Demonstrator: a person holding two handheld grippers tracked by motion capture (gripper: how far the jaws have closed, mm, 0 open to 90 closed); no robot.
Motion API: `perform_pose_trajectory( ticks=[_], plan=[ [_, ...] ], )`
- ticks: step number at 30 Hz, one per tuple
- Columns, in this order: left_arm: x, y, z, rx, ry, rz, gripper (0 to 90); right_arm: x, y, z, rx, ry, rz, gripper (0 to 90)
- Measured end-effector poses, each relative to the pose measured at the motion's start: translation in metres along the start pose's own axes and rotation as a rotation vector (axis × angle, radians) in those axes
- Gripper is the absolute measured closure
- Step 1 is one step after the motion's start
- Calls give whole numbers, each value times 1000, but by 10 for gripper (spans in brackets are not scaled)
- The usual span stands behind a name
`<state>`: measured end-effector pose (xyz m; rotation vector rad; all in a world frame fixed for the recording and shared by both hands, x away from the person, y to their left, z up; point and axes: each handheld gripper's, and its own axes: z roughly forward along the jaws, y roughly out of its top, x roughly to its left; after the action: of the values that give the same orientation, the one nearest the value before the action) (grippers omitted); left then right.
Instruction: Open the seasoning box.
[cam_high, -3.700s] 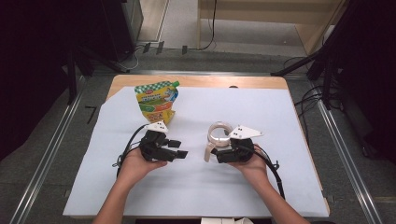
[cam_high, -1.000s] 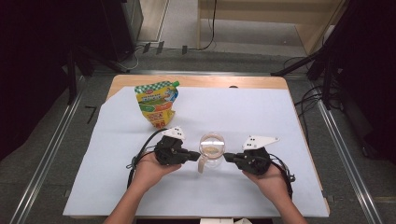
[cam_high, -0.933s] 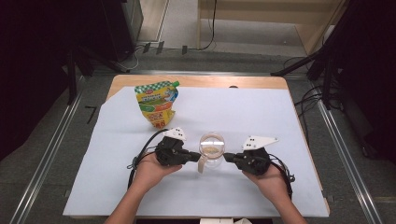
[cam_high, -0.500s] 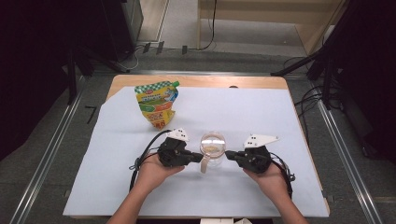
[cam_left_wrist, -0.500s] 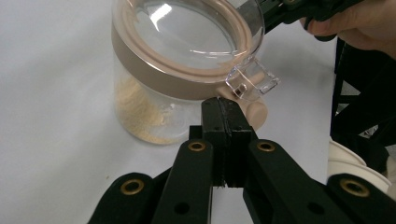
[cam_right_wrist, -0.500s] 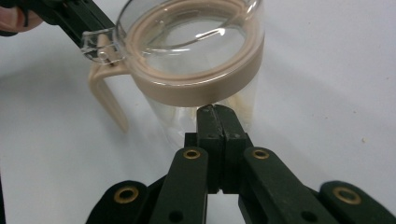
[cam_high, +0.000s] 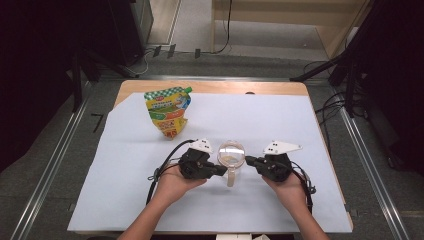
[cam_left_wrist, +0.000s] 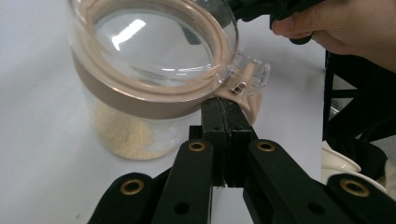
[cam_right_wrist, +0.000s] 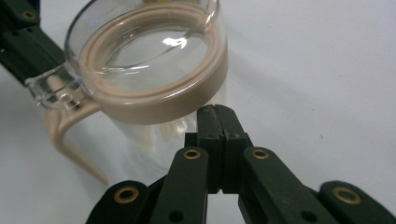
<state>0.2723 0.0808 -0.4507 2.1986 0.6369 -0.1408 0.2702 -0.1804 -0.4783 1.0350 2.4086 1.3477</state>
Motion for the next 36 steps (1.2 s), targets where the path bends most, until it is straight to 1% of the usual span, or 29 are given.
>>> perform_pose_trajectory(
  ticks=[2, 4, 6, 7, 9, 11, 13, 15, 17, 18, 21, 23, 26, 27, 29, 32, 33, 34, 35, 36],
  plan=[
    [-2, 1, 4, -5, -10, 4, 900, -1, 0, 1, -4, -13, 17, 900],
    [-4, 3, 9, 5, -11, 8, 900, -3, 0, 2, -2, -25, 47, 900],
    [-6, 3, 14, 15, -12, 12, 900, -4, 0, 3, -2, -28, 47, 900],
    [-6, 4, 16, 21, -18, 14, 900, -4, -1, 3, -1, -31, 47, 900],
    [-6, 4, 19, 16, -39, 7, 900, -3, -1, 2, 5, -29, 37, 900],
    [-5, 4, 17, 19, -43, 9, 900, -3, -1, -1, 0, -25, 40, 900],
    [-5, 4, 13, 5, -52, 8, 899, -3, -1, -5, -1, -19, 33, 900],
    [-3, 4, 7, -10, -73, -3, 890, -1, -1, -9, -1, -10, 30, 900],
    [0, 3, 2, -6, -101, -16, 857, 2, -2, -15, -4, -5, 23, 900],
    [1, 3, -1, 1, -92, -18, 854, 4, -2, -18, -4, -2, 26, 900],
    [3, 2, -7, 8, -89, -19, 817, 9, -4, -25, -8, 12, 25, 900],
    [5, 1, -11, -1, -85, -28, 773, 14, -6, -30, -6, 21, 22, 900],
    [8, 1, -18, -15, -86, -28, 718, 22, -7, -34, -7, 32, 9, 900],
    [10, 1, -20, -16, -89, -27, 701, 25, -8, -35, -6, 36, 12, 900],
    [12, 0, -24, -22, -82, -32, 667, 29, -10, -36, 2, 45, 17, 900],
    [18, -3, -29, -28, -79, -57, 594, 36, -13, -36, 8, 64, 10, 900],
    [19, -3, -30, -29, -72, -55, 560, 38, -13, -35, 9, 68, 8, 900],
    [21, -4, -31, -34, -55, -52, 534, 39, -13, -35, 12, 71, 5, 900],
    [22, -5, -31, -37, -48, -59, 499, 42, -13, -34, 16, 75, 1, 900],
    [23, -5, -32, -42, -46, -68, 486, 43, -14, -34, 18, 81, -1, 900]
  ],
)
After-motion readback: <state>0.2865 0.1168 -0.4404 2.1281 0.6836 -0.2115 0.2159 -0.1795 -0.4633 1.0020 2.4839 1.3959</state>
